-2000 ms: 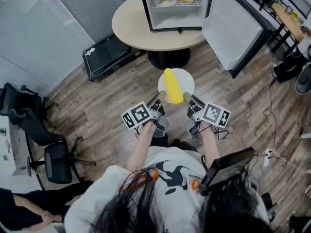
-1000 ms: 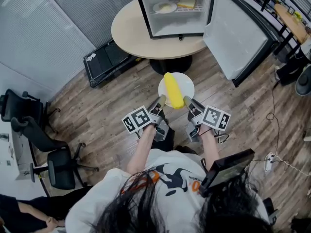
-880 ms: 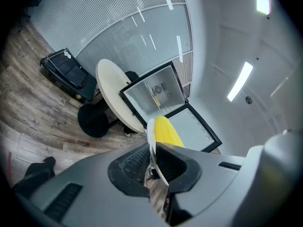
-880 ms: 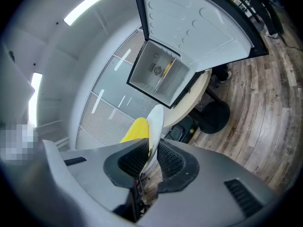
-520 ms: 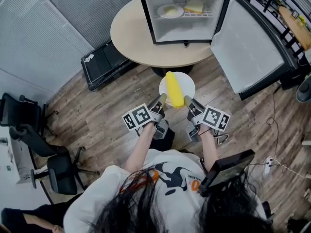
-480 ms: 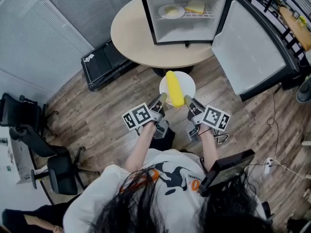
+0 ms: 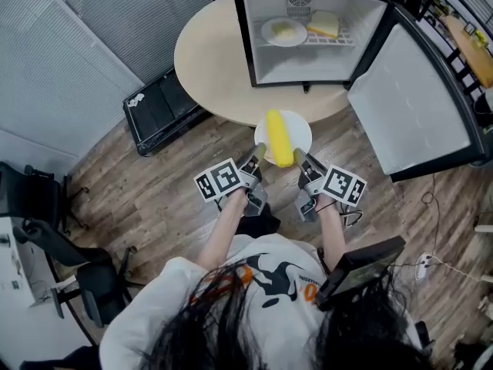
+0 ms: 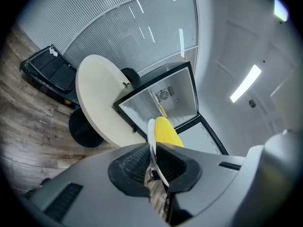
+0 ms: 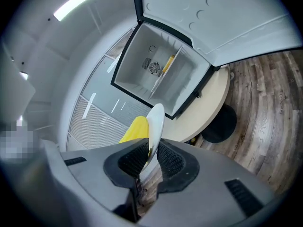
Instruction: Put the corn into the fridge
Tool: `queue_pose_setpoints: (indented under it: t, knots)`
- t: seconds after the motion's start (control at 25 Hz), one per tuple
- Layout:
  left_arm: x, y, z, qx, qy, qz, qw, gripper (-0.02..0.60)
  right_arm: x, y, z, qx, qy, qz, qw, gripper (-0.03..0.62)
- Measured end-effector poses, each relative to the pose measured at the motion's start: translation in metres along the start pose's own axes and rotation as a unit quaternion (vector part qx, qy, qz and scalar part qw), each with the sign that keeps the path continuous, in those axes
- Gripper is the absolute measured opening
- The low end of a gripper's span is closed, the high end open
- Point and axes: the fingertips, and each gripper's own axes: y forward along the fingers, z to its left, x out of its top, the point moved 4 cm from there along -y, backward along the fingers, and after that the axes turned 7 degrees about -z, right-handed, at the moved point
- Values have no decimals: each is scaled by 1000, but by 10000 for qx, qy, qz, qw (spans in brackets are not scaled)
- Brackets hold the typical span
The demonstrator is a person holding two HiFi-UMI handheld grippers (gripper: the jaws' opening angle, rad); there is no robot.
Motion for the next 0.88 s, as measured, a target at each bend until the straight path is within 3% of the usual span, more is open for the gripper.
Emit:
queue_pose_setpoints:
  t: [0.4, 0.88]
  knots:
    - [46, 35, 19, -200, -11, 190, 9996, 37, 15, 52, 6, -119, -28, -208, 9997, 57]
    - [54, 54, 25, -168, -37, 320, 9993, 37, 24, 68, -2, -224, 28, -224, 9995, 57]
